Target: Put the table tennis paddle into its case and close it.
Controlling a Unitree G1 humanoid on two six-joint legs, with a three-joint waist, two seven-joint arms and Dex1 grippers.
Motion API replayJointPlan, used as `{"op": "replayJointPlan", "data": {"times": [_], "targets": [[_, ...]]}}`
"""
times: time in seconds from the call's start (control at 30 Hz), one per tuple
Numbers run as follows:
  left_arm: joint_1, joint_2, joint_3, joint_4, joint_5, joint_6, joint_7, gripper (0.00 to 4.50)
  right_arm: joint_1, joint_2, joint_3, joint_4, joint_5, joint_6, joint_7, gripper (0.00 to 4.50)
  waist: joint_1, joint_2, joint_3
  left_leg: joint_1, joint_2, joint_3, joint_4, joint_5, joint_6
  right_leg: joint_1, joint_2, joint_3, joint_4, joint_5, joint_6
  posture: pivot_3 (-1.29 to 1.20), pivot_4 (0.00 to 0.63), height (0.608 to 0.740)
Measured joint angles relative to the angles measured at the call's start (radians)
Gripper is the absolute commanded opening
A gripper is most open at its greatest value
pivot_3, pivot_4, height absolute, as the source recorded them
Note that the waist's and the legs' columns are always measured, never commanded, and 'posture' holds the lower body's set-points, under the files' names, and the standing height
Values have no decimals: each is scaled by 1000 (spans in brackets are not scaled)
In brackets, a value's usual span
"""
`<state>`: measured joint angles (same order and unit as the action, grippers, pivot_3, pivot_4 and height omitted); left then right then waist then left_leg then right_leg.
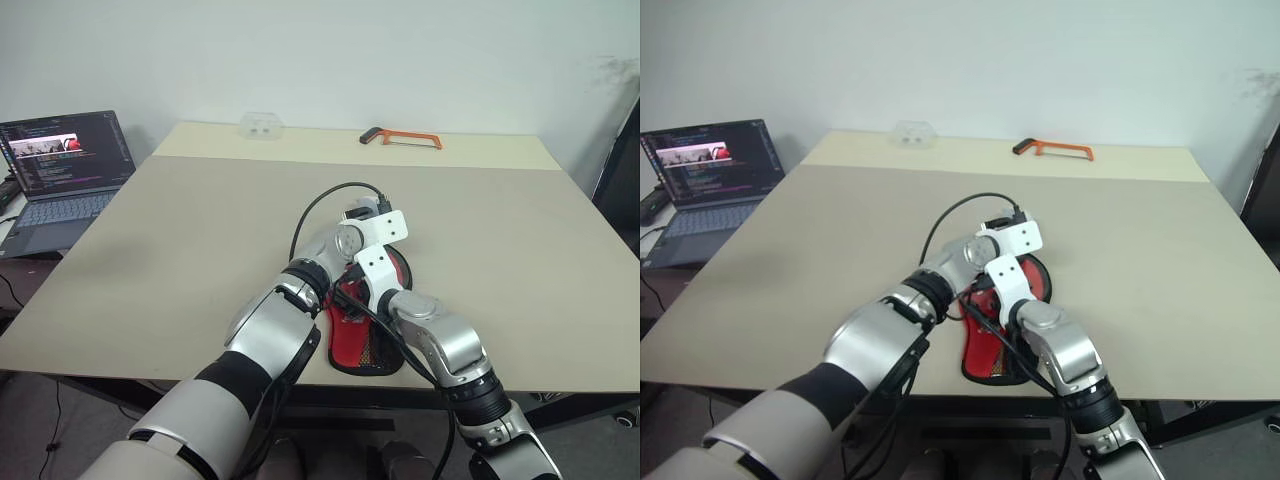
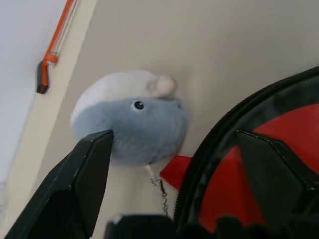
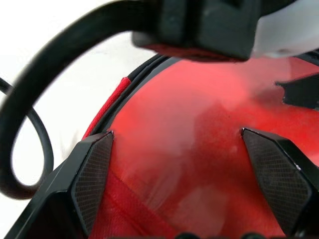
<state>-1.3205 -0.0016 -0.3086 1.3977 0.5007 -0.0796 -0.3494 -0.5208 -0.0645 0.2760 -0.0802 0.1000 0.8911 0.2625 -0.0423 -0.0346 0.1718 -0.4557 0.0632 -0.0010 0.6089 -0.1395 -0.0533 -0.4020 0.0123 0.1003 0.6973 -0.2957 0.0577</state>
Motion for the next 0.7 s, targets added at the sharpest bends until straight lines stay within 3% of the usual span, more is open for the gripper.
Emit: {"op": "replayJointPlan", "data": {"times": [0.23,0.47,0.6,0.7], "targets": [[-64,81,152,-55,-183,-21,-280,4354,-20,-136,-12,-73,54,81,140,4500,1,0,1,-6,0,0,0,0,0,-3,0,0,-2,0,0,0,150,740],[-70,207,238,-201,-337,17,-554,4354,-57,-397,-93,-318,277,238,400,4500,-5,2,4,-7,0,-1,-3,0,0,-5,0,-2,-3,-1,-2,0,150,740],[33,273,248,-369,-405,96,-690,4354,-121,-513,-210,-343,390,257,507,4500,-14,2,4,-6,1,-1,-3,0,0,-4,0,-2,-2,-1,-2,0,150,740],[224,291,227,-552,-431,183,-752,4354,-176,-561,-276,-246,412,227,543,4500,-17,3,4,-4,1,0,-2,0,0,-3,0,-1,-1,-1,-3,0,150,740]]}}
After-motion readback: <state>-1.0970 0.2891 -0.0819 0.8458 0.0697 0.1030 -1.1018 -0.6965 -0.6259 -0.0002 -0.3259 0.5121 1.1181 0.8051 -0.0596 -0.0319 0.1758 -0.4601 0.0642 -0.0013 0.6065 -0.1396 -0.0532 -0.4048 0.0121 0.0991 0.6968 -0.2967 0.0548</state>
